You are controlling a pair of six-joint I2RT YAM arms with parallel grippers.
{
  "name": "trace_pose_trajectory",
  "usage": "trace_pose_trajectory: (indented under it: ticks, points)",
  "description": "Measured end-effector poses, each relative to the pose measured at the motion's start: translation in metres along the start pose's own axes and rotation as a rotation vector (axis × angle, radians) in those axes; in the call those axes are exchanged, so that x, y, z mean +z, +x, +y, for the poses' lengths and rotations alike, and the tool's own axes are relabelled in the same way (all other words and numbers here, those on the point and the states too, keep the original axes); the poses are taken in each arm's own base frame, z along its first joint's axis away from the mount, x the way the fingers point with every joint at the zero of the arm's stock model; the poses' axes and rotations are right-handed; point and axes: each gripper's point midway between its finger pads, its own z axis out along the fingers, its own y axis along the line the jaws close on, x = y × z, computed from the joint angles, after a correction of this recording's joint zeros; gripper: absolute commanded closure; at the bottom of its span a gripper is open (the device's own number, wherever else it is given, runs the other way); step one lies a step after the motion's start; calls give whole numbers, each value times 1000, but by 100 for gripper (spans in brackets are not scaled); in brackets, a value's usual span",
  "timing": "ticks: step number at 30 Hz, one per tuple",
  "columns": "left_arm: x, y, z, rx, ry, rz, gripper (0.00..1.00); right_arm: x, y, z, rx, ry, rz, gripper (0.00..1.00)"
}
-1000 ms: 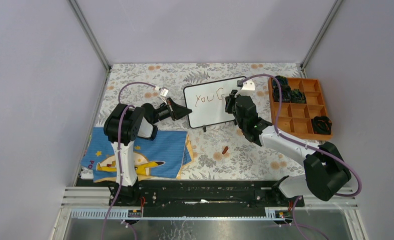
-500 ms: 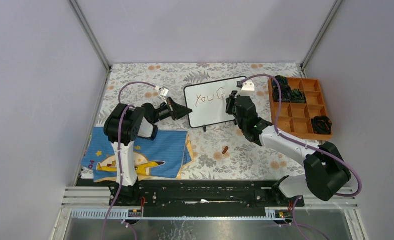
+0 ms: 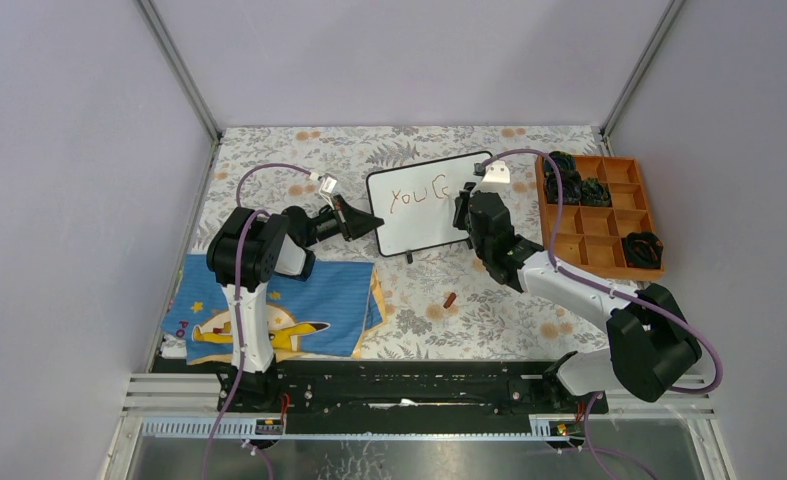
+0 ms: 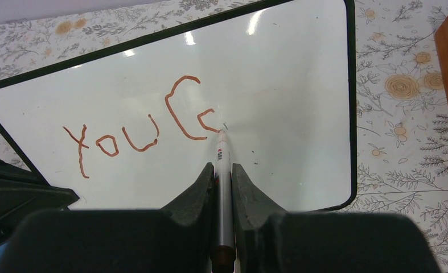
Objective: Write a sentence on the whiteboard
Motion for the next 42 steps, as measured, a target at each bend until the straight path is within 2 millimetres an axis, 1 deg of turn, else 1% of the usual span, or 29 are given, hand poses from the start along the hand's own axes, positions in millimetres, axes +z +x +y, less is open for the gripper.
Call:
trace_pose_trajectory:
  ticks: [3, 13, 37, 42]
  points:
    - [0, 0, 0, 0, 0, 0, 100, 0, -1, 0, -3, -1, -3, 100]
    - [0, 0, 0, 0, 0, 0, 100, 1, -16, 6, 2, -11, -30, 100]
    - [0, 0, 0, 0, 0, 0, 100, 4, -12, 6, -9, -8, -20, 100]
    - [0, 0, 0, 0, 0, 0, 100, 3, -8, 4, -11, -5, -12, 100]
